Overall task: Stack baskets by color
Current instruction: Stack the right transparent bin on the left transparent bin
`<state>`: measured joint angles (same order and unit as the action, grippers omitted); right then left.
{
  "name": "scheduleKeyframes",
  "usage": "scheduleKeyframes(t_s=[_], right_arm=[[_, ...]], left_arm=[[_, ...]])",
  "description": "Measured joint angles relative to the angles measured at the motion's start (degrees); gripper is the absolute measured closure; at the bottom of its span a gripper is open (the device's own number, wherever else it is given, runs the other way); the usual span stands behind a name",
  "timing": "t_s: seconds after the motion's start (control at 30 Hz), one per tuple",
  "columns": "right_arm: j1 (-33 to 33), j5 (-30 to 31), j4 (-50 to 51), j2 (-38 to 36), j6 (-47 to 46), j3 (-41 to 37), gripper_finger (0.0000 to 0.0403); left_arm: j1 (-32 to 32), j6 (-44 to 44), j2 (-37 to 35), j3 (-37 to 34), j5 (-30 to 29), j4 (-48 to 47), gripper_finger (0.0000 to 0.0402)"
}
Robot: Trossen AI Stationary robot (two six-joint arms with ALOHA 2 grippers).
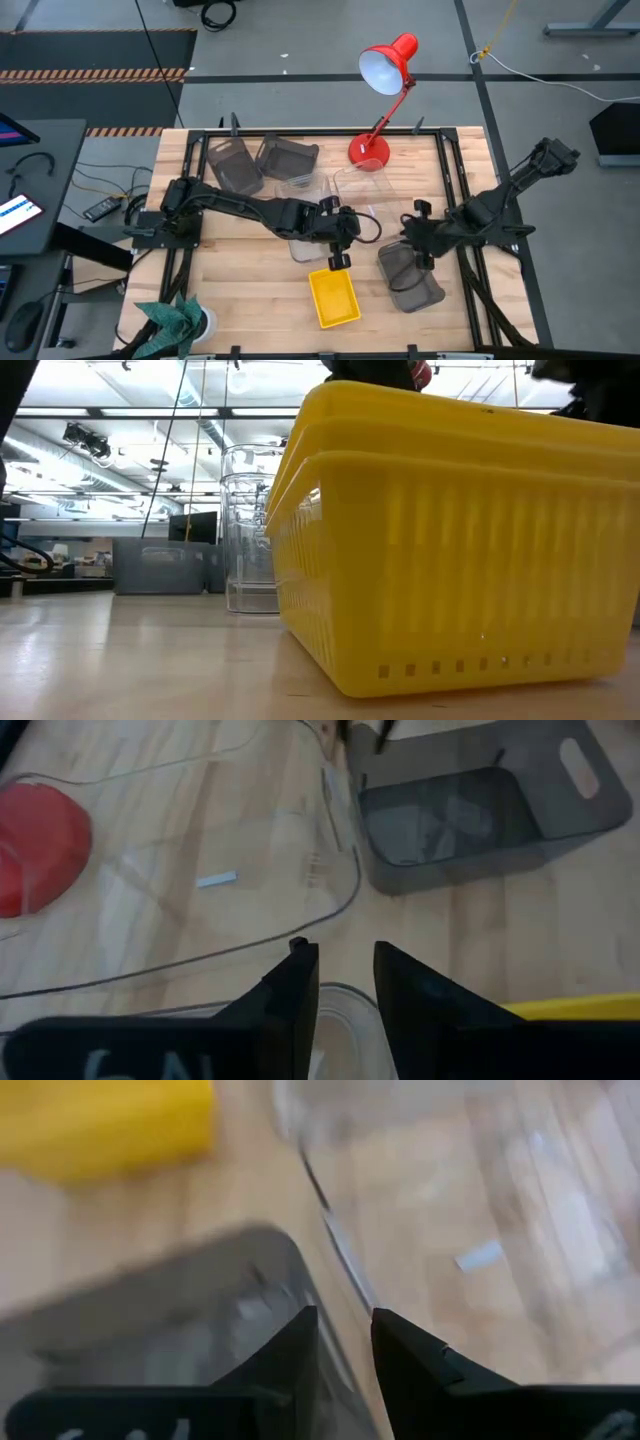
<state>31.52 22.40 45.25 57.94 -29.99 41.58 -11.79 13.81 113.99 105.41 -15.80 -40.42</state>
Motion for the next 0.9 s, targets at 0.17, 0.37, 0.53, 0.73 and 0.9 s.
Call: scheduleKeyframes(t_s=[0.17,0.37,0.53,0.73,0.9], right_arm=[[-2.62,-2.89,2.1,5.35,7.31,2.67,0.0277],[-4.21,-2.61,3.04,9.66,13.56,6.81,0.0257],[-6.01,-2.58,2.94,11.98,18.76,7.94,0.0258],[-8.35,-3.25,2.39,14.51,21.23,7.87,0.0258],[-9.66,-4.52,2.36,16.96,22.73,7.87,0.0261]], left_arm=[[-0.66,0.39,-0.41,0.0,2.92,-0.6,0.03],[-4.95,-5.04,-3.29,0.04,-4.96,-3.2,0.0301],[-5.87,-5.13,-3.83,0.02,-5.21,-6.71,0.0301],[-6.75,-1.5,-3.85,0.0,-5.0,-12.62,0.0301],[-7.74,1.27,-4.27,0.0,-5.01,-15.81,0.0301]])
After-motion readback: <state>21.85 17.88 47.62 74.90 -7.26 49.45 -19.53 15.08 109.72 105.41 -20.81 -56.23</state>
